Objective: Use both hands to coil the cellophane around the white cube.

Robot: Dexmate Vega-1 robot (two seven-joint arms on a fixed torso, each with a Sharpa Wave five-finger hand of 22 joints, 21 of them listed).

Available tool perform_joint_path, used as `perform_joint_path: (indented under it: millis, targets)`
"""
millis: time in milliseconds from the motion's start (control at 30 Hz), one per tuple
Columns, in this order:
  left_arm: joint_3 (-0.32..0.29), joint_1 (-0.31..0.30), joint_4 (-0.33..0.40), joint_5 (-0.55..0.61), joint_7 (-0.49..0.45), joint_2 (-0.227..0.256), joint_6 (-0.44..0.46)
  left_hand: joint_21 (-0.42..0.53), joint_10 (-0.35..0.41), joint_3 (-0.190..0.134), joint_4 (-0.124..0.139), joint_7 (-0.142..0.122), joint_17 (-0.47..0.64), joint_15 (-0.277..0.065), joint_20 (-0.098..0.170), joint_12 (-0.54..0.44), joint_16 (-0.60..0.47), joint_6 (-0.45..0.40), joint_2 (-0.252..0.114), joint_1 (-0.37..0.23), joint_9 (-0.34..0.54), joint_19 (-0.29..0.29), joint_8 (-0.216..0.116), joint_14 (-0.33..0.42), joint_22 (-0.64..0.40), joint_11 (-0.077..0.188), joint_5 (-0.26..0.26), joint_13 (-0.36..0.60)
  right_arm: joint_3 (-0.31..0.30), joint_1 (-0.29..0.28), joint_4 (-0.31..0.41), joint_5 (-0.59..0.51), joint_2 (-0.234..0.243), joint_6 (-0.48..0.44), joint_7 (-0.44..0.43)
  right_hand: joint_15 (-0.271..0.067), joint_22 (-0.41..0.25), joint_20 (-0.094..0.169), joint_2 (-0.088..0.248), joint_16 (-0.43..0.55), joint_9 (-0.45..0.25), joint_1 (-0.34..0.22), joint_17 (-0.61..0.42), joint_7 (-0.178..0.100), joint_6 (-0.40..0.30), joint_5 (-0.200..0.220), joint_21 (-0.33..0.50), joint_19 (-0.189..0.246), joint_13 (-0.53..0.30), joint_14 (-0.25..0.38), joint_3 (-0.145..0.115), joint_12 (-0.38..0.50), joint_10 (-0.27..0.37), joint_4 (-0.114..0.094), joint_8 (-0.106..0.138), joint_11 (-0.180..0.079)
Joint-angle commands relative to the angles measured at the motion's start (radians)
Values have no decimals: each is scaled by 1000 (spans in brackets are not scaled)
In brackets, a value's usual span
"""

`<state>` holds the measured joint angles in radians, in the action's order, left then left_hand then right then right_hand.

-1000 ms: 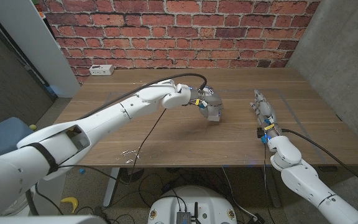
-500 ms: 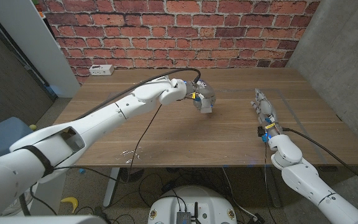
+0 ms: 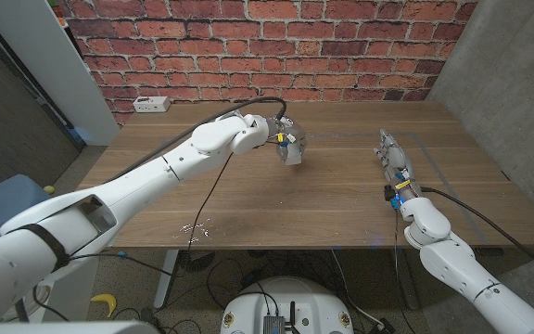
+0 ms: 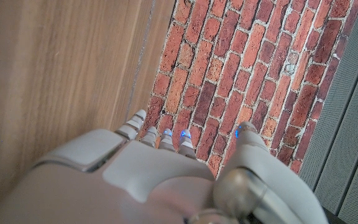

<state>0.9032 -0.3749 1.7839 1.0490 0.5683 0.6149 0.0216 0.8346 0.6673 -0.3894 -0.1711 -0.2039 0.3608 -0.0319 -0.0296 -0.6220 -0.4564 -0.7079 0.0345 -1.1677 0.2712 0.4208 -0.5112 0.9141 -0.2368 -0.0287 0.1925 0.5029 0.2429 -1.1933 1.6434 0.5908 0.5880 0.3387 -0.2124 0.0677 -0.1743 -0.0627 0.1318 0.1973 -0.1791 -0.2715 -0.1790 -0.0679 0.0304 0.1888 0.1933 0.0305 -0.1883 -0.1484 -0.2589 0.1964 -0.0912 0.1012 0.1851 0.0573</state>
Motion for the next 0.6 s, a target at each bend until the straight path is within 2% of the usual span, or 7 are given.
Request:
perform_joint_path:
  millis: [33,600]
  targets:
    - [-37,-41,46,16,68,42,108,10,153,-11,14,197,28,-202,0,-12,3,-230,-194,-186,9,-5,-12,109,-3,148,7,11,3,12,1,-3,0,-5,-2,1,-3,-6,-2,-1,-3,4,-4,-3,-5,-1,7,0,-2,3,4,3,6,-3,3,-1]
    - [-63,-74,58,32,146,69,225,36,151,-8,15,200,44,-202,1,-26,13,-228,-193,-185,11,-16,-18,118,1,147,9,38,7,23,6,-14,-3,-14,-14,1,-3,-5,-2,-2,-3,5,-4,-4,-6,0,8,2,-2,4,4,3,8,-3,4,-2]
